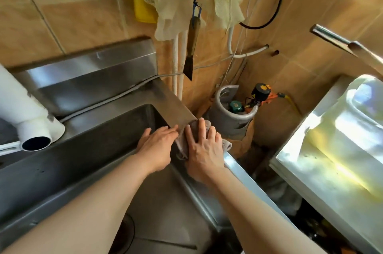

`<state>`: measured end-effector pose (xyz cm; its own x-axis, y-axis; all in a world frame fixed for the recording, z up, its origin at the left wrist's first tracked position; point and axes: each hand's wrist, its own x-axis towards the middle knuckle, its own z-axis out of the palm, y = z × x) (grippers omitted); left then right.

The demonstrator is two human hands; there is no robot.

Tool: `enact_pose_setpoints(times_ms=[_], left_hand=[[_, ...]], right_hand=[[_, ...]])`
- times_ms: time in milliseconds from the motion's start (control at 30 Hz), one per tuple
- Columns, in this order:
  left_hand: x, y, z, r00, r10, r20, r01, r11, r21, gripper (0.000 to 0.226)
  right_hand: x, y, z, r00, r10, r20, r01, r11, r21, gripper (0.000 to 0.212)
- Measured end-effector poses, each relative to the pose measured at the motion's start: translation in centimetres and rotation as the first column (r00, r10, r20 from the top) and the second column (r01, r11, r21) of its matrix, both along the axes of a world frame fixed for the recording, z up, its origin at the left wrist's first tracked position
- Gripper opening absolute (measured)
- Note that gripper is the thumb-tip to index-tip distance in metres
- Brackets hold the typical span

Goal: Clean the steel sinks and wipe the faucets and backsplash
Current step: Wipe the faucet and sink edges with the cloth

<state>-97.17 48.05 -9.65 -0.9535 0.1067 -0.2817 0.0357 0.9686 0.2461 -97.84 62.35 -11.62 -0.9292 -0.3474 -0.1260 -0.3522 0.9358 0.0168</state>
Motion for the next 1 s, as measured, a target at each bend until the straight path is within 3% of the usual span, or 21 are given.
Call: enact_pose_setpoints(times_ms=[167,300,467,567,667,800,1000], left_hand=[[-0.1,-0.1,0.4,0.998,0.057,0.008,-0.057,0.998,-0.039,0.070],[0.1,0.7,0.7,0.996,0.088,0.021,-0.087,0.995,-0.046,0.077],[0.7,3.0,1.7,0.993,0.080,0.089,-0.063,0.982,-0.178,0.073],[3.4,6.2,2.0,0.999,0.032,0.032,-0.029,0.995,-0.091,0.070],[7.8,9.8,1.7,0.997,-0.071,0.021,0.071,0.997,-0.024,0.072],[10.4,11.4,1.2,0.998,0.010,0.062,-0.012,0.999,0.040,0.074],[9.4,11.3,2.1,0.995,0.011,0.103,-0.010,1.000,-0.011,0.070]], right_hand=[[-1.1,-0.3,-0.2,0.998,0.053,-0.032,-0.054,0.998,-0.020,0.082],[2.8,3.1,-0.3,0.999,0.035,-0.018,-0.035,0.999,0.001,0.089],[9.9,8.7,-0.7,0.989,-0.138,0.052,0.138,0.990,-0.005,0.090],[13.0,10.3,-0.2,0.962,-0.272,0.029,0.273,0.961,-0.044,0.091],[14.4,10.8,0.3,0.914,-0.344,0.216,0.360,0.932,-0.035,0.088],[13.0,10.4,0.9,0.931,-0.287,0.225,0.292,0.956,0.012,0.087],[10.8,12.2,1.0,0.982,-0.011,0.189,0.022,0.998,-0.058,0.075]])
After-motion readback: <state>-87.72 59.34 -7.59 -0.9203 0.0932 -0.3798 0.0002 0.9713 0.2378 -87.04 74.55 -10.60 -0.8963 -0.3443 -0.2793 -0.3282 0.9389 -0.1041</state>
